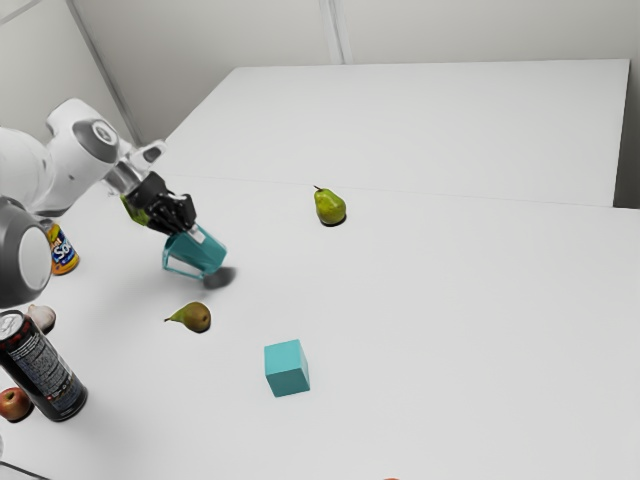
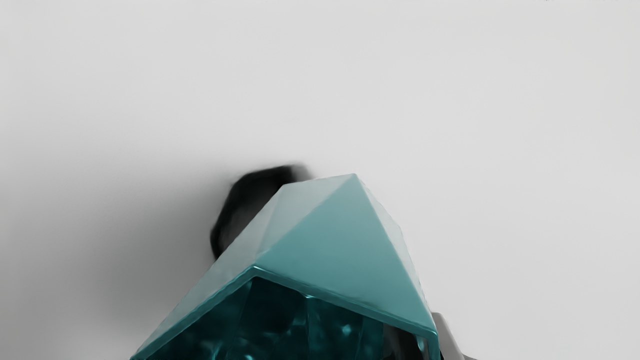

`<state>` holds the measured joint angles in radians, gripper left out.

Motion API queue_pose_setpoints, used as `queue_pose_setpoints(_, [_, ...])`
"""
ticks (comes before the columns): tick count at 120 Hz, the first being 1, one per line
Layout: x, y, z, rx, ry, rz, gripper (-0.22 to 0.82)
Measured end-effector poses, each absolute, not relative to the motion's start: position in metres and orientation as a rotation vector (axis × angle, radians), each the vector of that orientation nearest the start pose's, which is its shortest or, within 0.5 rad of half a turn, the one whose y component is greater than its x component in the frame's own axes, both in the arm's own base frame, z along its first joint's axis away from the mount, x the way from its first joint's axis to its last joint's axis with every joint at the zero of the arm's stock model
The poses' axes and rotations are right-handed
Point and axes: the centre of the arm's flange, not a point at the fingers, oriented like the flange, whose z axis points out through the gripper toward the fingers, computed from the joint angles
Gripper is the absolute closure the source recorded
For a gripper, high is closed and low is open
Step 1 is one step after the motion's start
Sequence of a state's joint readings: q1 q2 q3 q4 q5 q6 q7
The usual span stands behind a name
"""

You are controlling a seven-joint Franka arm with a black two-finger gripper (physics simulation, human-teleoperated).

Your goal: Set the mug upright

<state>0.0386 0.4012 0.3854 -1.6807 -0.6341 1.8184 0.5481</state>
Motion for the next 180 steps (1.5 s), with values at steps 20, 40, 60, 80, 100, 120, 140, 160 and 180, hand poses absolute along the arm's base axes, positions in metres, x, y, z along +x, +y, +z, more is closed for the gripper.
queue_pose_setpoints(20, [0.608, 0.169, 0.384, -3.423, -0.264, -0.012, 0.78])
queue_pose_setpoints(40, [0.6, 0.149, 0.378, -3.296, -0.428, 0.001, 0.78])
queue_pose_setpoints(60, [0.596, 0.14, 0.383, -3.188, -0.573, -0.004, 0.78])
queue_pose_setpoints(80, [0.591, 0.128, 0.381, -3.12, -0.72, 0.012, 0.78])
queue_pose_setpoints(100, [0.589, 0.121, 0.374, -3.066, -0.852, 0.033, 0.78])
queue_pose_setpoints(120, [0.589, 0.115, 0.372, -3.02, -0.954, 0.047, 0.78])
queue_pose_setpoints(140, [0.59, 0.111, 0.37, -2.976, -1.024, 0.054, 0.78])
queue_pose_setpoints(160, [0.592, 0.113, 0.369, -2.939, -1.092, 0.052, 0.78])
queue_pose_setpoints(180, [0.603, 0.119, 0.362, -2.897, -1.138, 0.048, 0.78])
